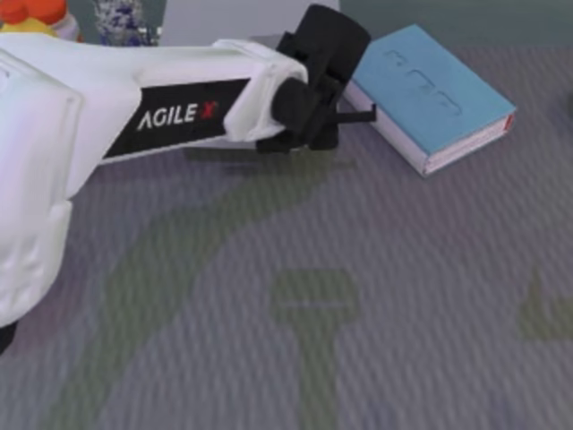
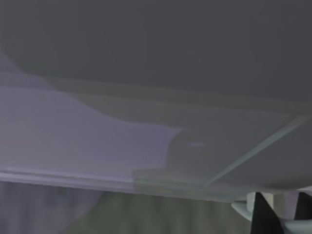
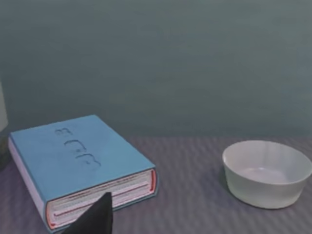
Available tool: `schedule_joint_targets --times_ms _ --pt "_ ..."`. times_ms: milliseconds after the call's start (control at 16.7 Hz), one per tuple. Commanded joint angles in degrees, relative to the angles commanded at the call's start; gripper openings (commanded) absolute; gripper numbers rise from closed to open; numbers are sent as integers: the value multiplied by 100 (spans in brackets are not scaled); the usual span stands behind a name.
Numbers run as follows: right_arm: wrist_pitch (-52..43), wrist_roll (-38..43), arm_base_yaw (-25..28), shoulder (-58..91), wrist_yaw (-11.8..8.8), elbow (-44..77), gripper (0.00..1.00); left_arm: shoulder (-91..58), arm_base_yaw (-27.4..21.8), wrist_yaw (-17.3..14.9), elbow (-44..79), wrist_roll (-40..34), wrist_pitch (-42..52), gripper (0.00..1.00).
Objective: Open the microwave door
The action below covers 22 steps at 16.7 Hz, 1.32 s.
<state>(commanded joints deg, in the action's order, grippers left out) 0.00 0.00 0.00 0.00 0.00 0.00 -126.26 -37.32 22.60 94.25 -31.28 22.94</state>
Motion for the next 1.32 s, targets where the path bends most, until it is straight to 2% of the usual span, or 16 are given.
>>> schedule_joint_targets --times_ms 960,1320 --pt "0 0 0 0 0 0 100 0 0 0 0 0 0 0" --pt "0 0 0 0 0 0 100 158 3 -132 -242 164 -187 0"
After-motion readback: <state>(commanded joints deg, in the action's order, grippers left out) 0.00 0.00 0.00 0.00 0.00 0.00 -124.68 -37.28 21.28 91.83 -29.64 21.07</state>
